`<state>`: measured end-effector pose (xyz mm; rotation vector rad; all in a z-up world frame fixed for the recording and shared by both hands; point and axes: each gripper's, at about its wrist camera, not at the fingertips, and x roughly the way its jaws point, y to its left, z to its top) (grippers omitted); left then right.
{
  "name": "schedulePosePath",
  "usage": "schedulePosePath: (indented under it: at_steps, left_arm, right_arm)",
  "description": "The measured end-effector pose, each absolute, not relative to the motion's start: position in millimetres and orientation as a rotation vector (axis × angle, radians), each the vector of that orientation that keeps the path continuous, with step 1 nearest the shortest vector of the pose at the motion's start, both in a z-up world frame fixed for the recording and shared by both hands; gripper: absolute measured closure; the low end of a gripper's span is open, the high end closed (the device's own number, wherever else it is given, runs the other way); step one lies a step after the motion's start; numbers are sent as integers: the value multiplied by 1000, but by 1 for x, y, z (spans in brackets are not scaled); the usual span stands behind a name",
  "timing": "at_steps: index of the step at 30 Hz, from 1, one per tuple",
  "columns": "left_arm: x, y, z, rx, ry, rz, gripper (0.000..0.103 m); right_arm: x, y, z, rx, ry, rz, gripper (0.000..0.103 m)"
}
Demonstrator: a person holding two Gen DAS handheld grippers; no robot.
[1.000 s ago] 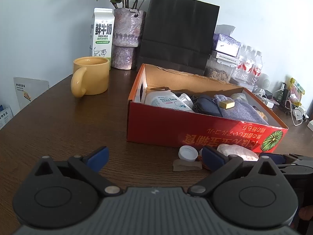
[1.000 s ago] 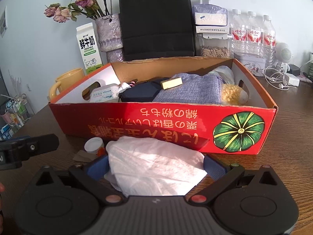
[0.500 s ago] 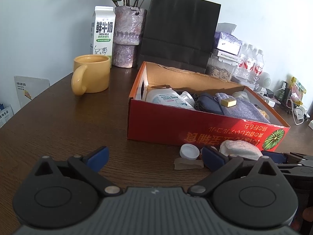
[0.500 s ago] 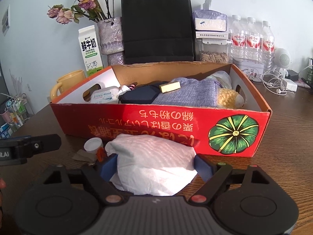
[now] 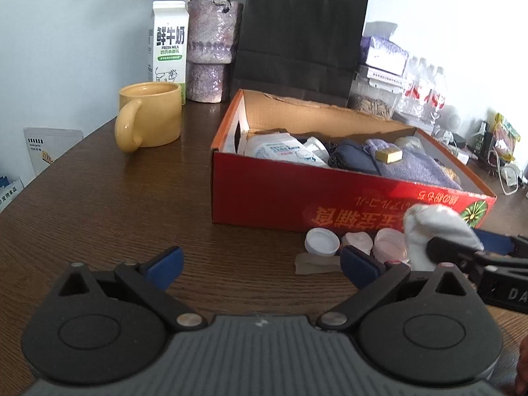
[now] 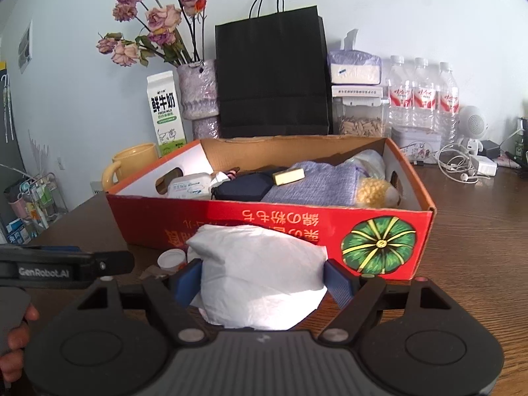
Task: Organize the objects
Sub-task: 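Lift the white cloth with the right tool while the left tool grasps the orange item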
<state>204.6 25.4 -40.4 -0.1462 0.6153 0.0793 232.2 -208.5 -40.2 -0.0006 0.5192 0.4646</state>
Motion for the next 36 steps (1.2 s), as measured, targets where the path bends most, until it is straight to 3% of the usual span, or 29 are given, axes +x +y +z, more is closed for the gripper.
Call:
schedulePosePath:
  at_steps: [26,29,32,34,35,36]
  left_arm:
    - [240,-12,-55,-21,724,108,3]
    - [238,-14,-53,-19,707,85,21]
    - [235,-13,-50,-39,685,40,47]
    - [233,-10,-49,-76,676,-5,75]
    - [231,-9,-49,-89,671,-10,77]
    - [230,-10,-48,-82,665,-1,86]
  right_arm:
    - [219,-248,-35,25,455,442,24]
    - [218,-248,-36,23,456,444,24]
    - [219,-247,-36,20,459,443,24]
    - [219,-247,-37,18,461,443,24]
    - [218,-246,-37,16,462,443,24]
    - [218,-246,-38,14,464,443,24]
